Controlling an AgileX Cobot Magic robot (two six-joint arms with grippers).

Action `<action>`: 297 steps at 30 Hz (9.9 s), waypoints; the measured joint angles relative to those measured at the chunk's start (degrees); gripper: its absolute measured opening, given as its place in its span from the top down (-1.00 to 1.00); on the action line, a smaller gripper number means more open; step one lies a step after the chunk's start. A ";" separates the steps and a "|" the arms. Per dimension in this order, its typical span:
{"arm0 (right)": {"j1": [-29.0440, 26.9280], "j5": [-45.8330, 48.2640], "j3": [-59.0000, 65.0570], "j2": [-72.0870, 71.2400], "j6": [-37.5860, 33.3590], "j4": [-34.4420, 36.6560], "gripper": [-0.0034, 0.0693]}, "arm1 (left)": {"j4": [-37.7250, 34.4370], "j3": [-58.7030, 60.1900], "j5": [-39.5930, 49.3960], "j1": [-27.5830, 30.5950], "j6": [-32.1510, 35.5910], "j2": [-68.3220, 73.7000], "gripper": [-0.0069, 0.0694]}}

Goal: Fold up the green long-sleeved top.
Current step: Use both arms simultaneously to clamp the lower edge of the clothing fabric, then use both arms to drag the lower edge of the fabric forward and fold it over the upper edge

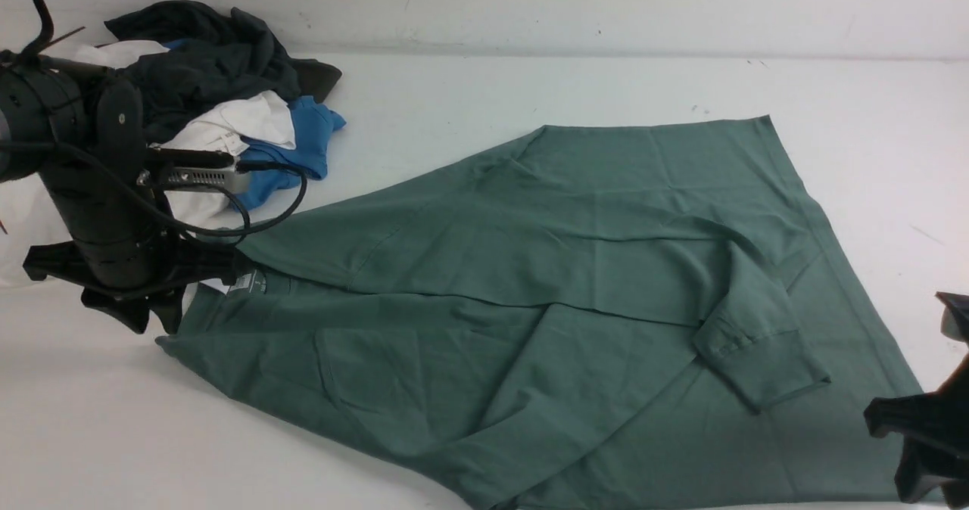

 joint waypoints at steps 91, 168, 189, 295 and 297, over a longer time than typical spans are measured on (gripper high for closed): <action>0.07 1.26 3.62 -4.78 -0.10 -5.28 0.82 | -4.21 0.22 4.99 -0.07 4.99 8.65 0.70; 0.12 14.73 -68.86 30.98 -0.91 -4.71 -0.16 | -15.55 -52.12 12.98 5.22 0.20 23.67 -0.03; 0.12 11.76 -41.35 29.77 -0.73 -5.73 0.28 | -20.45 -50.83 12.98 5.27 2.40 23.67 -0.03; 5.17 1.36 -43.31 27.61 -26.39 1.19 -0.14 | -23.16 -28.55 13.43 4.62 15.36 -1.83 -0.03; 5.17 0.77 -43.31 29.09 -26.39 0.52 -0.14 | -23.18 -28.55 13.43 4.62 15.36 -1.83 -0.03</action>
